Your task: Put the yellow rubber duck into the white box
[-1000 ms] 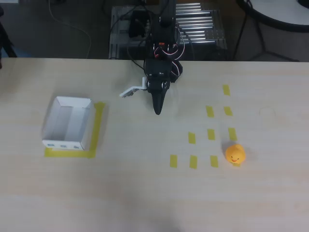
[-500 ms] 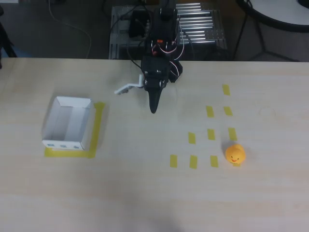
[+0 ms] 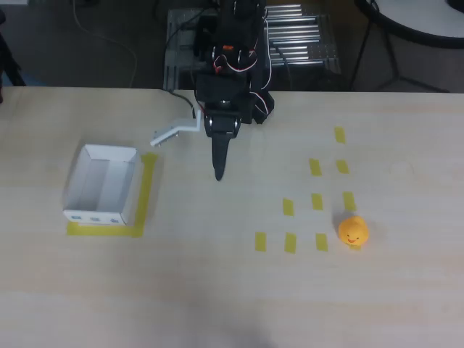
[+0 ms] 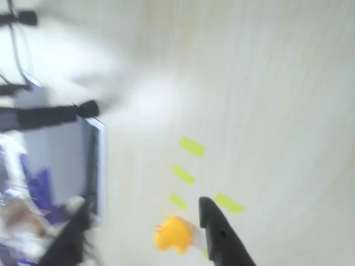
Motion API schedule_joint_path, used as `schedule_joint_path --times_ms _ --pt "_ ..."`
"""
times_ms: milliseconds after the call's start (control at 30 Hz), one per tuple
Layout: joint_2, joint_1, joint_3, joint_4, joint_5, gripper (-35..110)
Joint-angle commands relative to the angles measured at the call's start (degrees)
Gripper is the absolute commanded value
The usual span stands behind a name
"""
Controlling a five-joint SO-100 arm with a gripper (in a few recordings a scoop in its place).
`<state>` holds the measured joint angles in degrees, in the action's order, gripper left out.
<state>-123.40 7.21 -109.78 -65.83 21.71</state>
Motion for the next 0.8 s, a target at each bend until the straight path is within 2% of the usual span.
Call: schedule_joint_path --times_ms 0,67,133,300,767 --pt "4.8 -4.6 10.9 -4.4 13.8 51" --pt "7.9 -7.3 13.4 -7.0 16.9 54" --pt "11.2 -9.6 17.4 -10.5 16.4 54" --pt "18.6 -15.7 24.0 -15.7 15.1 65" --pt "36.2 -31.1 37.8 -16.3 6.7 68"
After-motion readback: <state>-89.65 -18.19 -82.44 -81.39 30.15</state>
